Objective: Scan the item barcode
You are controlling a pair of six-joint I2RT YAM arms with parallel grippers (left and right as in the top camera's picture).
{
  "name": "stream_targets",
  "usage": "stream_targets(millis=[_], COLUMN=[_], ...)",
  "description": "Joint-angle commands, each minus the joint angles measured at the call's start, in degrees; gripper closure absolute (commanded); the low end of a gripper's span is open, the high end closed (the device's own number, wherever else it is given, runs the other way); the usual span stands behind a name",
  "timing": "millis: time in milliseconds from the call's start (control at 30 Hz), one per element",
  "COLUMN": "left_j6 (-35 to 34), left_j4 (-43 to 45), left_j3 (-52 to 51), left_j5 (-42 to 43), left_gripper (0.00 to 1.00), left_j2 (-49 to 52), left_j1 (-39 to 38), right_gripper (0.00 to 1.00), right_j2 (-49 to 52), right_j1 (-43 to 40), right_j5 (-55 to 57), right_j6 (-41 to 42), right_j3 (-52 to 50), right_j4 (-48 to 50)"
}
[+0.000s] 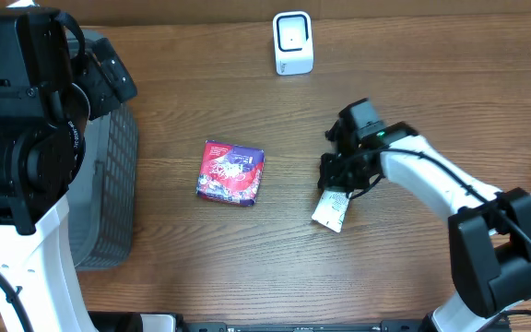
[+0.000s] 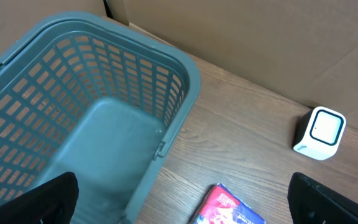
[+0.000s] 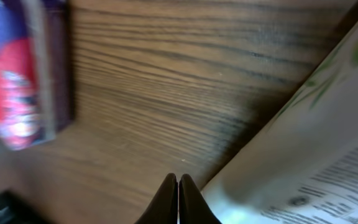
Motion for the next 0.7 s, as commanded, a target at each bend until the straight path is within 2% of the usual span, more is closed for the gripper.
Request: stream_targets(millis=[0,133,333,500,600,667], left_j6=[-0.61,-0.61,-0.61,-0.61,-0.61,-0.61], left_j4=[0.07,0.07,0.07,0.07,0.07,0.07], left_j3=[0.28,0.28,0.28,0.28,0.28,0.28], left_j5=[-0.76,-0.76,-0.76,-0.76,-0.76,-0.76], left_gripper=[0.00,0.00,0.00,0.00,0.00,0.00], left_j2=[0.39,0.39,0.39,0.39,0.39,0.39], left_j1=[0.26,0.26,0.26,0.26,0.26,0.26], right_gripper=[0.94,0.96,0.96,0.96,0.78,0.59], right_j2=[0.13,0.13,0.13,-1.29,-3.56,-5.73], right_j1=[1.73,2.16,1.36,1.46,1.46,1.49], right_j5=[9.46,14.49,24.76,20.83,17.62,17.53], right_j6=[3.26,3.28,6.93,6.05,4.87,4.15], right_j3=[-2.64,-6.47,-9.38,-7.13,-5.01,-3.56], right_j4=[0.66,0.37,-5.07,-7.67,-9.90,-11.63])
